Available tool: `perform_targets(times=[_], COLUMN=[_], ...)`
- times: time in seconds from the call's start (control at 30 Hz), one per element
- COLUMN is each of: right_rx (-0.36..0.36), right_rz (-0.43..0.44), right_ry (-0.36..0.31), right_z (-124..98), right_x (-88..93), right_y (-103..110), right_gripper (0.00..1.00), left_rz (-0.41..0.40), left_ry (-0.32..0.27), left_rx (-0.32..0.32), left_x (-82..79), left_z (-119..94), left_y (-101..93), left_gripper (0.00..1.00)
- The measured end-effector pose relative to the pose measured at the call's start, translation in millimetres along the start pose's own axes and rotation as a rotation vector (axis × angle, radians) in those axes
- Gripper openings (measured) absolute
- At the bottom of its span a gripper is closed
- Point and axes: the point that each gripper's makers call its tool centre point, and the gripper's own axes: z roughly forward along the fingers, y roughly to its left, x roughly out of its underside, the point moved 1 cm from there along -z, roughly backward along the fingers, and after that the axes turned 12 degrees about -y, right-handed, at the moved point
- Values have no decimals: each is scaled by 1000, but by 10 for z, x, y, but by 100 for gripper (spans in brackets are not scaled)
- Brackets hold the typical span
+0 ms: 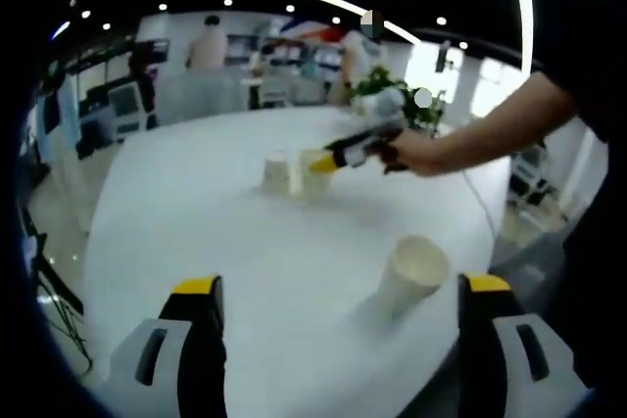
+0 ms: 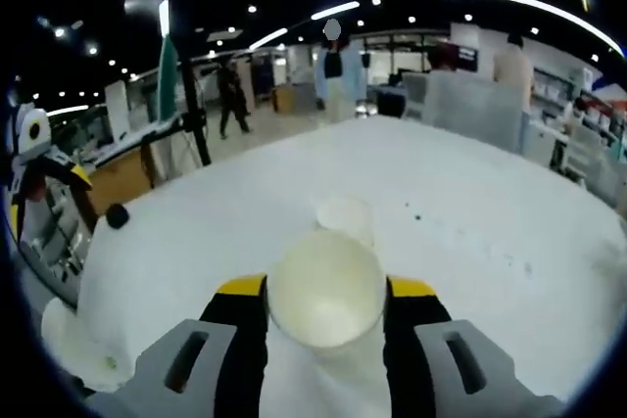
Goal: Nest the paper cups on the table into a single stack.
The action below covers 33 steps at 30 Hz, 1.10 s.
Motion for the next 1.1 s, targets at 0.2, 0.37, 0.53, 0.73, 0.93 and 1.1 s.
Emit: perform_targets(times=[0.2, 0.37, 0.53, 0.73, 0.93, 1.1], right_rx=[-22, -47, -51, -80, -112, -142], right_rz=[-2, -9, -25, -31, -42, -59], right_ry=[-30, -50, -68, -99, -123, -146], right_z=[-166, -315, -500, -688, -859, -987], right_x=[-219, -320, -438, -610, -752, -901], right_y=[186, 269, 353, 491, 610, 699], right_gripper=[42, 41, 41, 40, 40, 40], left_rz=[6, 3, 13, 17, 22, 27], left_ry=[-3, -15, -6, -12, -26, -29], left_rx=[-24, -36, -50, -75, -88, -100], left_x=[-19, -41, -19, -36, -78, -103], left_z=[-46, -75, -113, -159, -184, -194], left_y=[-10, -45, -73, -85, -84, -88], left_gripper=[98, 97, 96, 96, 96, 95])
